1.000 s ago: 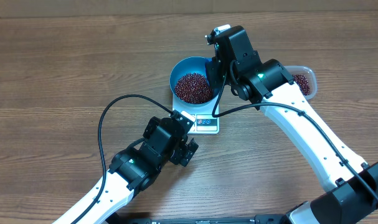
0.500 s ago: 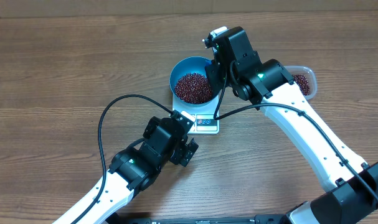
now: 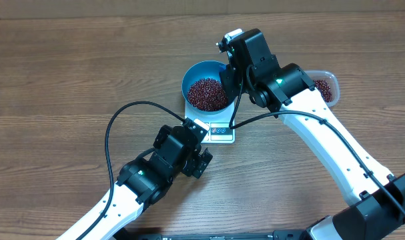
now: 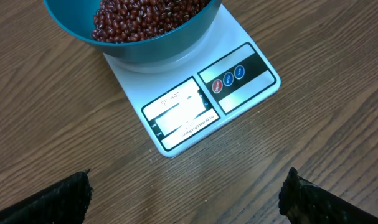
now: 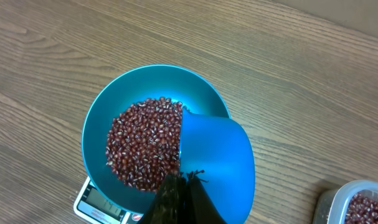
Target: Scoop item into bowl and weigh 150g on scale
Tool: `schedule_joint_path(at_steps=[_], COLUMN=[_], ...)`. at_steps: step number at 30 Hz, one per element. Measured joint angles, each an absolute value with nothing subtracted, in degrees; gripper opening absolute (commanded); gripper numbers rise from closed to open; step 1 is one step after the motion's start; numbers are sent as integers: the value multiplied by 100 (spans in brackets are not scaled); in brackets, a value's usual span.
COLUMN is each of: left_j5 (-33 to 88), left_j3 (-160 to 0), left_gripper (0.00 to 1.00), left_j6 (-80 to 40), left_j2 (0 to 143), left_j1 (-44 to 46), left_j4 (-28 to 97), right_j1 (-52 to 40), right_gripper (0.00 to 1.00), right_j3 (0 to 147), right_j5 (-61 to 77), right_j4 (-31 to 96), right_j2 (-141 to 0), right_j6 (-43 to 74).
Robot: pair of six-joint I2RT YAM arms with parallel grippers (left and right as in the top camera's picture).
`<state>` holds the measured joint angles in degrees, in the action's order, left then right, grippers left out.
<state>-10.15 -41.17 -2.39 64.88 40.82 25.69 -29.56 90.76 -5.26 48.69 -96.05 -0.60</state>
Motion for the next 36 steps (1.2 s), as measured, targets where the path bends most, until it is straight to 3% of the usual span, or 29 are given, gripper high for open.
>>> schedule_joint_path(at_steps=[36], left_j5=[-1015], left_j3=[-4117], left_gripper=[99], left_j6=[-239], left_j2=[6488], left_j1=[4082], left_j4=[2569], right_j1=[-2956], right_gripper=[4], right_j3=[9076], right_j5=[-443], right_j4=[4862], right_j2=[-9605], right_j6=[158])
